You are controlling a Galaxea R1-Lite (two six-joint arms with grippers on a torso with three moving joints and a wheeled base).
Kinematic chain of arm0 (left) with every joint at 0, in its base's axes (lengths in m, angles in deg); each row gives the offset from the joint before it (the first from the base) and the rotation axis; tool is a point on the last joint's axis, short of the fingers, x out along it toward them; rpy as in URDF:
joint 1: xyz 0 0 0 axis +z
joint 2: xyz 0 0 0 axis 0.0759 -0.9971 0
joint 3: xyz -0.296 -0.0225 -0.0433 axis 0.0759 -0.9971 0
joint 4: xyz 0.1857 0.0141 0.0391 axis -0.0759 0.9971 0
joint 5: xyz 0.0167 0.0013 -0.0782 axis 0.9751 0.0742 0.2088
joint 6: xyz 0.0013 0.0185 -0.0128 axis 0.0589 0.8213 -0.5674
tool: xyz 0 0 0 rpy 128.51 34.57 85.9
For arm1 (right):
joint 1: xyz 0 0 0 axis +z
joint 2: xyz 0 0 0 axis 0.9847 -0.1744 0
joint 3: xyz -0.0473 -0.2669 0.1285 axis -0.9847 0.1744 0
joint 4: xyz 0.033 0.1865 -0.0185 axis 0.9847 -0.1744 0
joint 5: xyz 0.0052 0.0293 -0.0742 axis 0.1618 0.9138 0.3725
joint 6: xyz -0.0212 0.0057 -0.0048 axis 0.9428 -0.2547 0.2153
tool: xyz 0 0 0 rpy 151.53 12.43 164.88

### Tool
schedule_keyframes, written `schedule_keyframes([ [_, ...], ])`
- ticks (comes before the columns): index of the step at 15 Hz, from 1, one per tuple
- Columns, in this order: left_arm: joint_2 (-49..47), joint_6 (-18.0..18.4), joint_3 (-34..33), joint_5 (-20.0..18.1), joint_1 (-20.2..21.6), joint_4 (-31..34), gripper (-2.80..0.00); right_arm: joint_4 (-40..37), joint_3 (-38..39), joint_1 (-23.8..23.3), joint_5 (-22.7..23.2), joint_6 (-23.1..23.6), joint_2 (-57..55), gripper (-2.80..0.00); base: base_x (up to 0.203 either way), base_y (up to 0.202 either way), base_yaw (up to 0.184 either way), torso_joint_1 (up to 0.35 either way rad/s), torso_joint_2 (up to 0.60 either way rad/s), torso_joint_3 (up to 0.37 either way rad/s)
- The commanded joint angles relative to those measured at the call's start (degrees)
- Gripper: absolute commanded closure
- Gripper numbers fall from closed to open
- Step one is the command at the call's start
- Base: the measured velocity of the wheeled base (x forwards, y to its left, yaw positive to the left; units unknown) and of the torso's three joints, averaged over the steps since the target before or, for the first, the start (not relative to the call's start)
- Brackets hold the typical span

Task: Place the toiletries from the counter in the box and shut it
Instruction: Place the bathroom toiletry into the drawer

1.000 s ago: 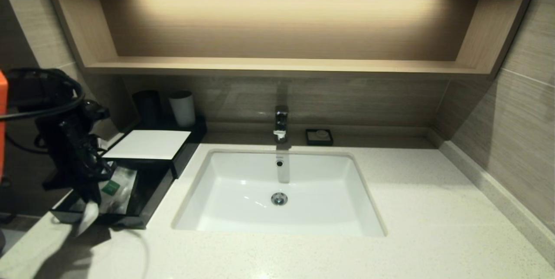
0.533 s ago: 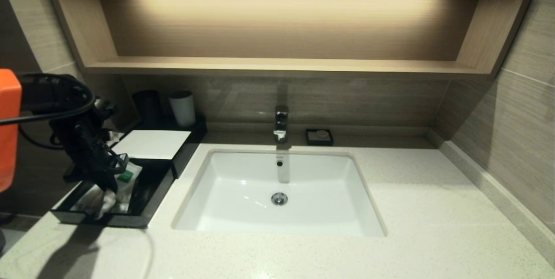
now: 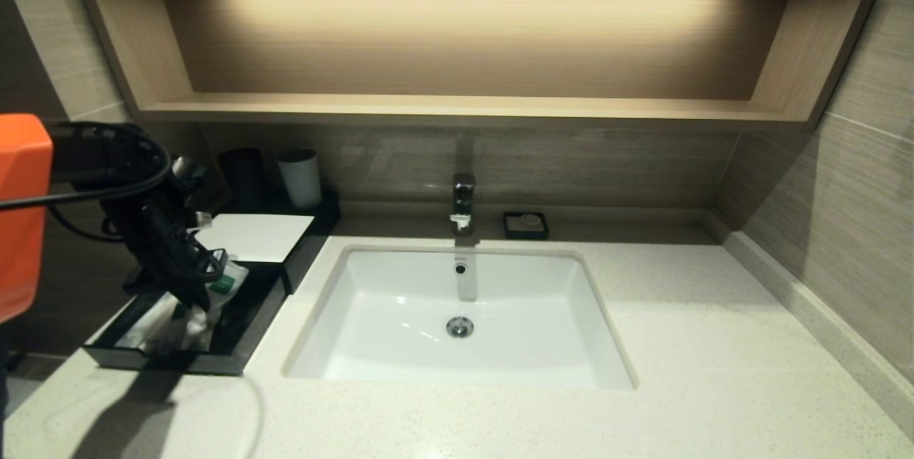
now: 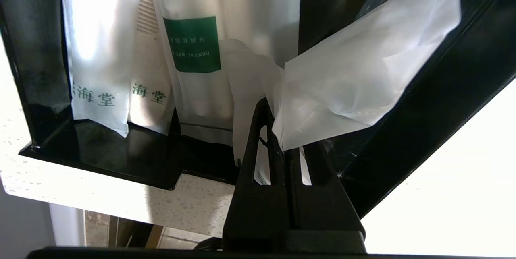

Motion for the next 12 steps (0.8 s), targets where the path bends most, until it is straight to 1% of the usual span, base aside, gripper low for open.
schedule_keyframes([
  [1, -0.34, -0.05, -0.3, -0.12, 0.02, 0.58, 0.0, 0.05, 0.0, -0.02, 0.01, -0.04, 0.0, 0.0, 0.0, 0.0, 0.0, 0.0, 0.0, 0.0],
  [6, -0.65, 0.04, -1.51, -0.17, -0.6, 0.79, 0.0, 0.05, 0.0, -0.01, 0.01, -0.04, 0.0, 0.0, 0.0, 0.0, 0.0, 0.0, 0.0, 0.0],
  [7, -0.67, 0.04, -1.89, -0.13, -0.77, 0.71, -2.8, 0.05, 0.0, -0.01, 0.01, -0.04, -0.01, 0.0, 0.0, 0.0, 0.0, 0.0, 0.0, 0.0],
  [12, 1.54, 0.04, -1.69, 0.05, -0.79, 0.76, -2.8, 0.05, 0.0, -0.01, 0.01, -0.04, 0.0, 0.0, 0.0, 0.0, 0.0, 0.0, 0.0, 0.0],
])
